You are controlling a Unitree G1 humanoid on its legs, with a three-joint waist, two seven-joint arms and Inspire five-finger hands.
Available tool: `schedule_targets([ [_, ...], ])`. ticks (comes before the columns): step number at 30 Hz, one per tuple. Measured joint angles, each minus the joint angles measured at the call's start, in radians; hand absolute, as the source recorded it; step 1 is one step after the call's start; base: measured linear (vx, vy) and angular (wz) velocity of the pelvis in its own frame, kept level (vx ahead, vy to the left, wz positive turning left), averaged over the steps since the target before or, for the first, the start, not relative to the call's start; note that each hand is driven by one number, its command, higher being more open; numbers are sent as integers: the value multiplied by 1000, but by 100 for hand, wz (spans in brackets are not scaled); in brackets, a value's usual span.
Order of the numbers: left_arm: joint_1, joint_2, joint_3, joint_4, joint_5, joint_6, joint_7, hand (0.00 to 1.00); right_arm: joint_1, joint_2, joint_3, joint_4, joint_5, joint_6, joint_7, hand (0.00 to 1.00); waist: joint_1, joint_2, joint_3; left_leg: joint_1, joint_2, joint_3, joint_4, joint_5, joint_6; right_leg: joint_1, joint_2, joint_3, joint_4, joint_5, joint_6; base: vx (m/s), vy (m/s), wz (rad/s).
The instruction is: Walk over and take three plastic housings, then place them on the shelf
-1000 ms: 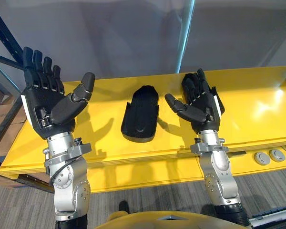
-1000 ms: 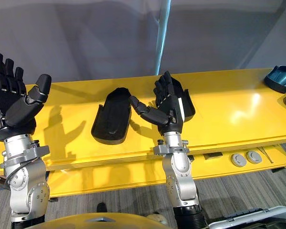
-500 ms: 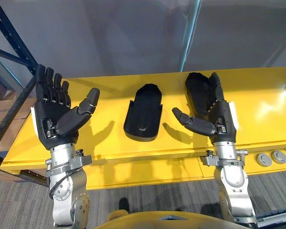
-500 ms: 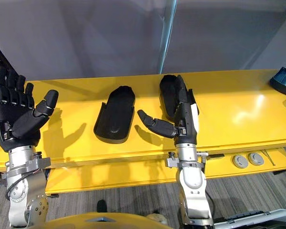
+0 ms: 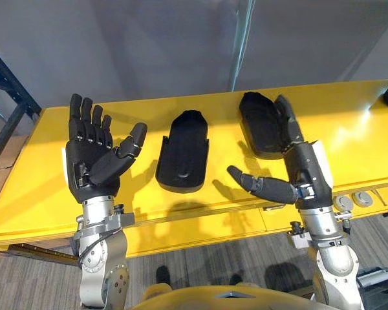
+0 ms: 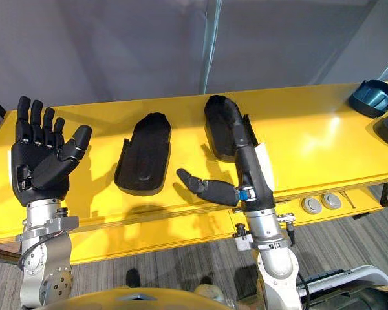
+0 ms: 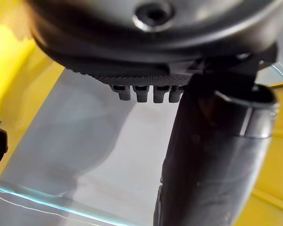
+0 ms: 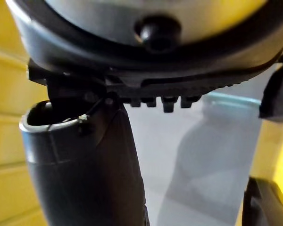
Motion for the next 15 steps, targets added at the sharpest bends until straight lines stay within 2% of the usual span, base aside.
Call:
schedule_targets([
  [2,0,0,-4,5,0,0,18,100,3,-22,38,4,5,0,60,100,-4,-1,0,7,0,9,0,-3,0,1,0,8,0,-2,-1,-5,-4,-12],
  [7,3,3,-24,16,1,0,41,100,0,-39,130,55,41,-3,96,100,-7,-2,2,6,0,8,0,-5,2,0,0,7,1,-10,-3,0,0,0],
  [15,23,16,-35,16,2,-5,64,100,-1,-47,221,106,42,-3,155,100,13,-2,2,-3,-2,-12,0,-3,3,1,-1,-7,0,-11,-3,5,0,4],
])
